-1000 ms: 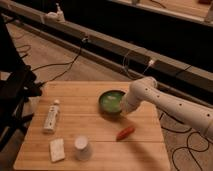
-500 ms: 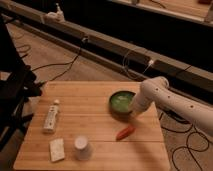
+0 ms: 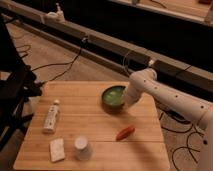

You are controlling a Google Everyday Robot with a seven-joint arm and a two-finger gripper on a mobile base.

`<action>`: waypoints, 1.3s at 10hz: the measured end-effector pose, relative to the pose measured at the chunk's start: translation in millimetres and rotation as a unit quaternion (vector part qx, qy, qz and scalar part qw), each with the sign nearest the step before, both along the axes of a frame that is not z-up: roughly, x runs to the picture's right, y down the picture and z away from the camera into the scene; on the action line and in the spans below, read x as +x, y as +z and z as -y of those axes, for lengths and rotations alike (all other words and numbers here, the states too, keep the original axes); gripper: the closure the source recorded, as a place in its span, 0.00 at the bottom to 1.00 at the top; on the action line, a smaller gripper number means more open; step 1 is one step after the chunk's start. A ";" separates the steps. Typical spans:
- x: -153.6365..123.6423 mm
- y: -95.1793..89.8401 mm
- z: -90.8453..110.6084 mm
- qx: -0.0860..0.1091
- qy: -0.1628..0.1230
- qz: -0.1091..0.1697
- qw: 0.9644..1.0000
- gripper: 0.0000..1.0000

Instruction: Drag the ceramic bowl in a circle

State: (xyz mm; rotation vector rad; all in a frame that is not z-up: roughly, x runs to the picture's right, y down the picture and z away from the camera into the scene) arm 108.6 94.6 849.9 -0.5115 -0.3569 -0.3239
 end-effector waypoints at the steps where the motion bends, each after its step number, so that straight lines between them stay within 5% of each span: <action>1: -21.5 -10.1 -1.0 0.006 -0.013 0.024 1.000 1.00; 3: -49.2 -33.5 -16.6 0.003 -0.028 0.065 0.997 1.00; 6: -52.9 -62.3 -69.4 -0.034 -0.042 0.092 0.994 1.00; 9: 7.7 -54.0 -97.4 -0.068 -0.029 0.034 0.997 1.00; 11: 52.4 -33.9 -84.0 -0.066 -0.013 -0.021 0.998 1.00; 13: 66.7 -12.1 -54.2 -0.046 -0.013 -0.051 0.998 1.00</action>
